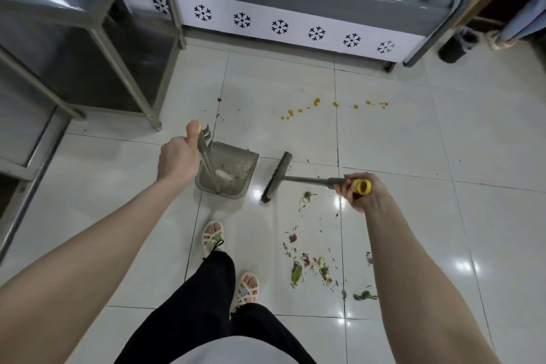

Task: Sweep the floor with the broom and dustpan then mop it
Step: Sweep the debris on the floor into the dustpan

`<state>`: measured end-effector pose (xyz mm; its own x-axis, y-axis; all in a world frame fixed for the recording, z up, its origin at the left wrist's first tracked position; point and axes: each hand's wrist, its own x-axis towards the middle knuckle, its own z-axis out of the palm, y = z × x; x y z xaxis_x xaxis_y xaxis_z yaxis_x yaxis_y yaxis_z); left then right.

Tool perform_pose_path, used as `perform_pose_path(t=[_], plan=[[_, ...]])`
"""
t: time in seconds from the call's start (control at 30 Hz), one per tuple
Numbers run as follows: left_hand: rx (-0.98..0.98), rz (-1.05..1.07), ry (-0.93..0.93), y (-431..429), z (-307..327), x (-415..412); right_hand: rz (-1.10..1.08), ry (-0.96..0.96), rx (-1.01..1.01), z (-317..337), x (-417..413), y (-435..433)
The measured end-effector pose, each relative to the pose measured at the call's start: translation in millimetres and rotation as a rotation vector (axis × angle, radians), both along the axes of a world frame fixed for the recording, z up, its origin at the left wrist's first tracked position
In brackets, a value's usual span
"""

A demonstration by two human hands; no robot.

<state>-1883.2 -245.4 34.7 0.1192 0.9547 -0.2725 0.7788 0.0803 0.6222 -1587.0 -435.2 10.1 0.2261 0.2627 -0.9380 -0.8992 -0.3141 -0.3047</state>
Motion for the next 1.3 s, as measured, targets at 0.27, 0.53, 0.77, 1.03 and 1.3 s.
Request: perform_pose_path(t=[0.27,0.53,0.77,1.03,1.3], plan=[[0.02,0.025,0.036,100,-2,-24,0.105,-0.022,0.053,-19,-34,155],[0.006,0.065,-0.005,187,-5,-45,0.136,-0.073,0.021,-27,-53,283],[-0.04,0.163,-0.049,234,-10,-52,0.178,-0.135,-0.001,-23,-52,362],[-0.028,0.161,-0.033,273,-16,-29,0.293,-0.182,-0.015,-19,-24,434],[-0.043,0.221,-0.017,313,-14,16,0.558,-0.403,-0.018,-2,12,522]])
